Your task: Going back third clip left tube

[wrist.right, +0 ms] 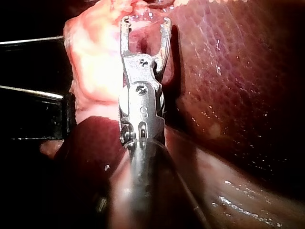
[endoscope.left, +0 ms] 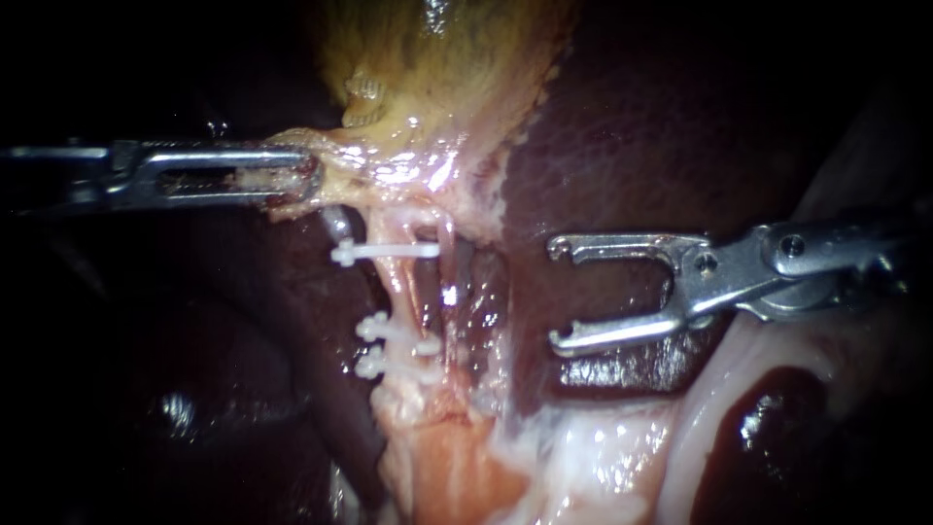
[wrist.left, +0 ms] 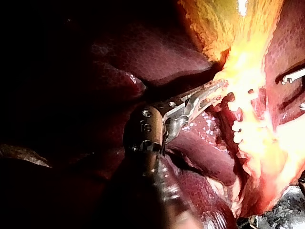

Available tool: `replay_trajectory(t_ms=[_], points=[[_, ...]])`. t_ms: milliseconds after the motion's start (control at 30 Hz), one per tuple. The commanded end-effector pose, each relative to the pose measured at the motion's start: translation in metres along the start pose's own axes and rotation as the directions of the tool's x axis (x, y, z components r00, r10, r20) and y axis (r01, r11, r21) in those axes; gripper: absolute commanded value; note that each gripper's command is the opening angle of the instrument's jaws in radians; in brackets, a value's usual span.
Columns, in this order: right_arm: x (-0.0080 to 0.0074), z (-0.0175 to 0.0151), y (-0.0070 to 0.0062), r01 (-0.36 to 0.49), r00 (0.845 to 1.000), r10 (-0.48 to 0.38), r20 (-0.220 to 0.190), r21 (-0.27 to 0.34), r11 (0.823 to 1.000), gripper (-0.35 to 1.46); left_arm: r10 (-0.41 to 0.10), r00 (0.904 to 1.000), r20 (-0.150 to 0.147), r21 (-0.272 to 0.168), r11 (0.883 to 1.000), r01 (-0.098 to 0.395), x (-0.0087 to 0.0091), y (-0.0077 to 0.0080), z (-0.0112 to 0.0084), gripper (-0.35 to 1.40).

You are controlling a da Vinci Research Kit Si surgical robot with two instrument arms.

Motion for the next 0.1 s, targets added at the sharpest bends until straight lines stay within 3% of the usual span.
replay_trajectory(t_ms=[33,100], points=[[0.0,0.0,0.0,0.0,1.0,0.0,0.0,0.003,1.0,0.5,0.0,1.0,0.002,-0.002,1.0,0.0,-0.0001,0.0001,-0.0001,-0.35],[0.0001,0.0002,-0.0001,0.0,1.0,0.0,-0.003,0.021,1.0,0.5,0.0,1.0,0.003,-0.004,1.0,0.0,-0.0001,0.0001,-0.0003,-0.35]])
